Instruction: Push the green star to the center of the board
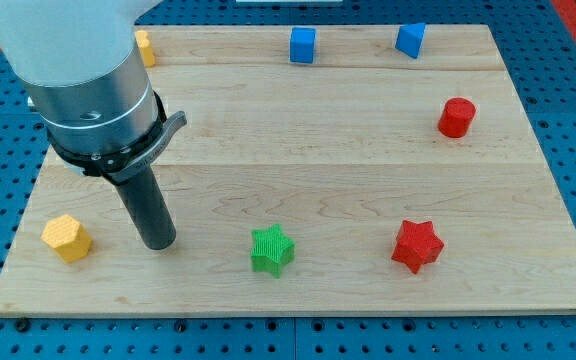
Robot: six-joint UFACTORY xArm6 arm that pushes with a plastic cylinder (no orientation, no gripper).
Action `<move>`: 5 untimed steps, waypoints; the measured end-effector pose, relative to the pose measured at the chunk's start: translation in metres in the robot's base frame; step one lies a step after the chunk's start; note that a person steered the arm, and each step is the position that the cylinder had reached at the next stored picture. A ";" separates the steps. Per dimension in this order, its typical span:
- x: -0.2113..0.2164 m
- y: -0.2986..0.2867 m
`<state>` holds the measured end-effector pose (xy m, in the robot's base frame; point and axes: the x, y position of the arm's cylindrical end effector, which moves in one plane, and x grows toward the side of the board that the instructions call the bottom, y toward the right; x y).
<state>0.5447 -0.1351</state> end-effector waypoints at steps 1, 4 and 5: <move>0.000 0.000; 0.000 0.002; -0.021 0.003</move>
<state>0.5235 -0.1325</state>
